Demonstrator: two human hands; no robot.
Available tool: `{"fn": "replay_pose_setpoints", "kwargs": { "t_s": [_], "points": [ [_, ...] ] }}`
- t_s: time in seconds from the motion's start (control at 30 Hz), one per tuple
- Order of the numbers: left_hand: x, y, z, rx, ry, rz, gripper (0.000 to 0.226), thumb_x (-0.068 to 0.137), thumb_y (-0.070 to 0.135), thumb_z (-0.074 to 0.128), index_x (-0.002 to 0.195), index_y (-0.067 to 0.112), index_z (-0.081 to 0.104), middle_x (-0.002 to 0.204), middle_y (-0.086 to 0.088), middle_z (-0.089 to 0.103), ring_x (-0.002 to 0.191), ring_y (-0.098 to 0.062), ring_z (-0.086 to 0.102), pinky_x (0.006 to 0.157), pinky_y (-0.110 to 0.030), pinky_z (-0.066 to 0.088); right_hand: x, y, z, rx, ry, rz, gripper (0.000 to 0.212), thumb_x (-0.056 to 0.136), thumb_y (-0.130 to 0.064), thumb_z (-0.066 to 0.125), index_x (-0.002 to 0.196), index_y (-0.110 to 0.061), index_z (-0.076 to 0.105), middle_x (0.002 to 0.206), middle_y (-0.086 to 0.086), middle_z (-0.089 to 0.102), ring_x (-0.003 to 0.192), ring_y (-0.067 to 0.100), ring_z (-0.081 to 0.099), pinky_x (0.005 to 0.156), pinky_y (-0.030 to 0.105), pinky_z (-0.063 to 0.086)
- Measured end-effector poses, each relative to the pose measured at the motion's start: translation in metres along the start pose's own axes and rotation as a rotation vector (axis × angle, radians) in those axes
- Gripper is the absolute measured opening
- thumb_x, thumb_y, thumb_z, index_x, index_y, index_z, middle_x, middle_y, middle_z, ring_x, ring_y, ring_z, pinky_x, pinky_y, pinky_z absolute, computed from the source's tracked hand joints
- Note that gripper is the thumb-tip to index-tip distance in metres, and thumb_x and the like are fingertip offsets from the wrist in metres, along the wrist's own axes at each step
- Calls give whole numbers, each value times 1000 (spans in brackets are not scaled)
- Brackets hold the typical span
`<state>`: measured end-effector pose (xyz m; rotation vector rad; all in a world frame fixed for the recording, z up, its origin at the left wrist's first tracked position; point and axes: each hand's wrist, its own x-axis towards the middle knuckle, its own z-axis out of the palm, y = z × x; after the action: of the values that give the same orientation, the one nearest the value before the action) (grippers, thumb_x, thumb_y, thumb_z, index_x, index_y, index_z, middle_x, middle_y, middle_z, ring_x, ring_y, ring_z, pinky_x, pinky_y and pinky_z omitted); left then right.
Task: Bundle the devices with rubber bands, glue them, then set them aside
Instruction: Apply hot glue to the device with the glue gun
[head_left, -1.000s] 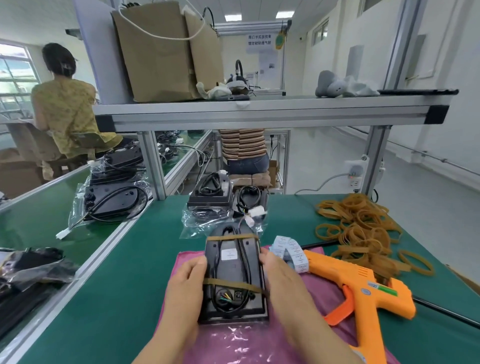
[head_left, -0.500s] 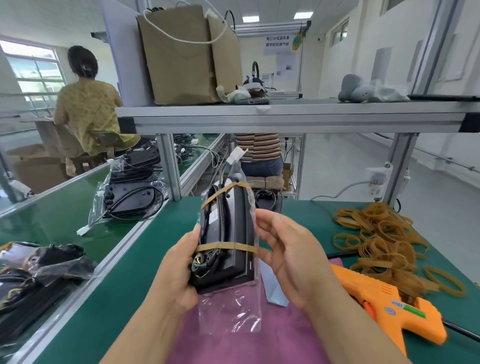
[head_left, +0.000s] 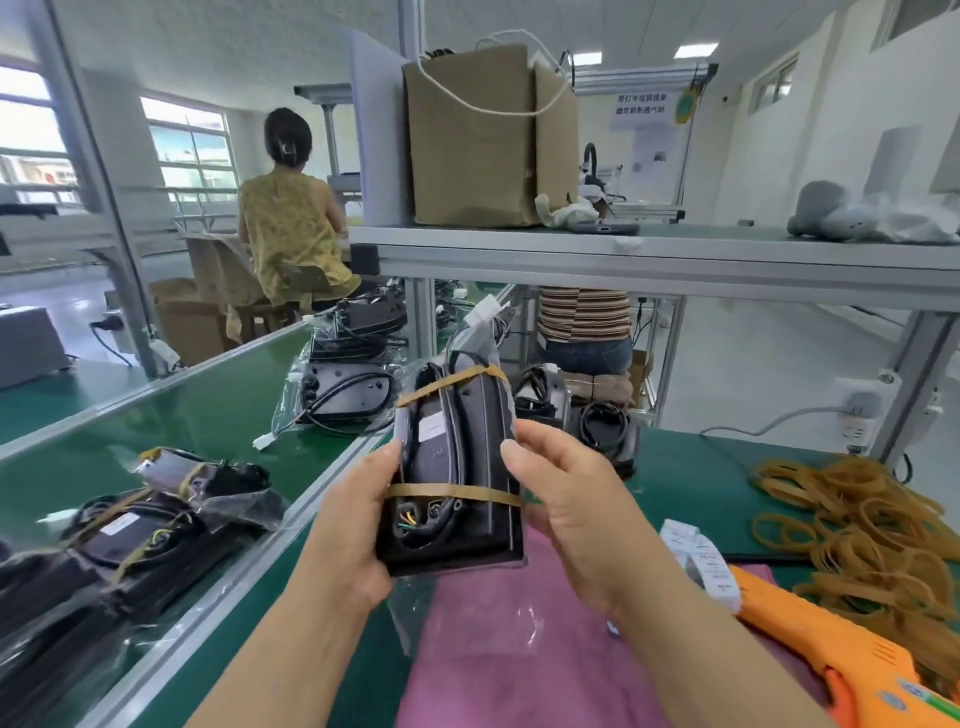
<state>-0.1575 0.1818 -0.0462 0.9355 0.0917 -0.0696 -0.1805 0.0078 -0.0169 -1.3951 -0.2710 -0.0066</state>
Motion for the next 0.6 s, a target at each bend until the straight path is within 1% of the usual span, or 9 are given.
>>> {"fn": "replay_pose_setpoints", "kwargs": {
  "t_s": [0.03,0.1,0.2,0.23,0.3,0.37,0.43,0.47,0.6],
  "points": [
    [-2,6,-6,7,35,36,52,92,30,56,133,-2,55,129,-30,60,120,-46,58,99,-60,48,3,1,6,-47,-31,7,19,94,-20,64,111,-26,68,107,-11,74,101,7,70,93,34,54],
    [-6,19,-18,33,119,118,45,95,24,56,133,0,54,127,-29,61,118,-46,59,97,-61,49,10,4,19,-109,-95,28,22,91,-20,68,111,-26,66,107,-11,74,101,9,70,93,35,54],
    [-15,39,-35,85,218,219,32,95,17,59,124,5,58,109,-22,72,90,-36,71,71,-48,60,25,9,41,-151,-160,76,24,88,-14,69,110,-25,67,105,-9,75,97,11,72,89,34,57],
    [-18,46,-41,91,243,236,30,95,16,59,123,6,59,107,-21,72,88,-36,71,68,-46,60,32,11,49,-155,-179,96,26,89,-13,69,112,-23,67,105,-6,75,97,13,72,89,36,58],
    [-22,60,-56,95,292,262,31,95,15,60,124,7,59,110,-21,72,95,-40,70,72,-51,60,46,15,68,-146,-221,135,30,89,-12,69,119,-18,65,110,-1,74,101,18,71,92,40,57],
    [-25,73,-72,93,359,288,30,95,16,61,124,7,58,112,-22,71,99,-42,69,75,-55,60,58,19,92,-156,-239,153,46,89,-15,70,132,-15,57,124,2,68,110,21,67,100,42,52],
    [-26,85,-88,75,414,307,28,95,17,61,122,9,58,112,-22,71,97,-42,70,76,-57,59,68,22,116,-207,-243,148,62,89,-21,71,145,-16,45,138,1,57,121,21,59,109,43,44],
    [-26,92,-95,63,440,322,26,96,17,60,121,10,59,112,-21,71,94,-40,71,74,-56,59,73,22,128,-221,-251,137,63,90,-24,70,147,-18,43,140,0,54,122,19,57,110,41,42],
    [-26,117,-122,-4,571,402,21,96,15,61,117,17,58,106,-15,73,78,-29,74,63,-48,60,92,21,175,-335,-301,76,53,96,-31,61,145,-22,45,135,-4,54,114,15,55,92,28,41]
  ]
}}
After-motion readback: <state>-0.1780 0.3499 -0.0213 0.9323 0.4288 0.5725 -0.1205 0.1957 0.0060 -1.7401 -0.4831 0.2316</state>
